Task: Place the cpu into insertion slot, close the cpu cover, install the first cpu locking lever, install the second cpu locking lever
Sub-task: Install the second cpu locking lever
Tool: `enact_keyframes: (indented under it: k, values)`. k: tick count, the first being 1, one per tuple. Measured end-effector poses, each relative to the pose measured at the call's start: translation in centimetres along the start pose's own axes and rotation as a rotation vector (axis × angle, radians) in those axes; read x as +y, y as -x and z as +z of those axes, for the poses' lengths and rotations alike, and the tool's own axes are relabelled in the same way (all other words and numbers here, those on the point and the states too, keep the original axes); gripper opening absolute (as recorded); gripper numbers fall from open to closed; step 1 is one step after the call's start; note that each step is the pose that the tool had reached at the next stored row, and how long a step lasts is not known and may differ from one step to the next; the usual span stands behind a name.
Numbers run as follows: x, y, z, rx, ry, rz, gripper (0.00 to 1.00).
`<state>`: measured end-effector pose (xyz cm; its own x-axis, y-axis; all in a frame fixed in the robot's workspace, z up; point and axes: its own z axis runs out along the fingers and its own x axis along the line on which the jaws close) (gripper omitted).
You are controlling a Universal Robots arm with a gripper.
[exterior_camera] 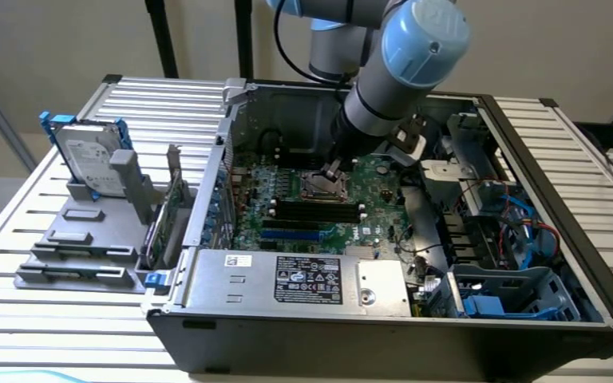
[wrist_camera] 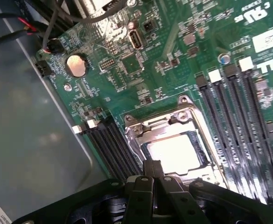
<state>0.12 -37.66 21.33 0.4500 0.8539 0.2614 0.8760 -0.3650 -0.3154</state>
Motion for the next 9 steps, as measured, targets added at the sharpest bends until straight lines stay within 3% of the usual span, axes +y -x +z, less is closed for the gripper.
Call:
enact_keyframes:
  k: [9]
  values:
    - [0.29, 1.8, -2.05, -0.0061, 0.0031, 0.001, 0.11]
